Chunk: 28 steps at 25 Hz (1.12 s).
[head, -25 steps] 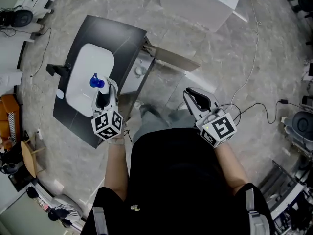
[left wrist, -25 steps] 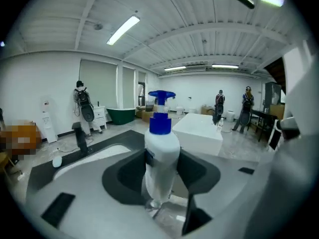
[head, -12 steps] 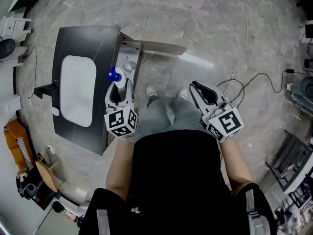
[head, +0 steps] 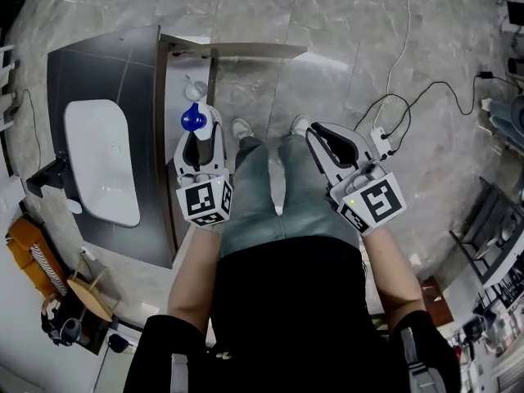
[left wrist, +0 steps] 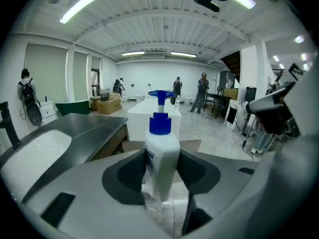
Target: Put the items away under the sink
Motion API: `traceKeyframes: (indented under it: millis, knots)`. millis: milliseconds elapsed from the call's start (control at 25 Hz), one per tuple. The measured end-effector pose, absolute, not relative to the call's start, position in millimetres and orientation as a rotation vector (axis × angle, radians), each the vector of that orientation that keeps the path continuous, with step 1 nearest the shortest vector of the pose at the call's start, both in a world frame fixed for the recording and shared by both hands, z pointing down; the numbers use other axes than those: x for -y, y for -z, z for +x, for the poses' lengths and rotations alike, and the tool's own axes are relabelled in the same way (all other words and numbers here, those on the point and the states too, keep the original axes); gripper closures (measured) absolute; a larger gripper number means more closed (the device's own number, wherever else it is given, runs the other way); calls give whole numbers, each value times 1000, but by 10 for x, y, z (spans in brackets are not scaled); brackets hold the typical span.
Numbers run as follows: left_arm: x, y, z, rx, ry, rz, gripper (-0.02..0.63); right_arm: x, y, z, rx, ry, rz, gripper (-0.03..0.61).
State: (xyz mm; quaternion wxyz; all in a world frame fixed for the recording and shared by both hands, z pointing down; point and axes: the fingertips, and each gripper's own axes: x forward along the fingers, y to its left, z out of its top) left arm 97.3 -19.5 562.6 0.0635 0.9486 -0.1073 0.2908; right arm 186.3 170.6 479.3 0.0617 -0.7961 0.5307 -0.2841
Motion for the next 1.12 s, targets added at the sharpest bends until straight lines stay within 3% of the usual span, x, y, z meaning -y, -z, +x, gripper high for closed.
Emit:
traceKeyframes:
  millis: [1120]
  knots:
    - [905, -8031, 246, 620, -961, 2689, 411, -430, -6968, 1430, -1884, 914, -2263, 525]
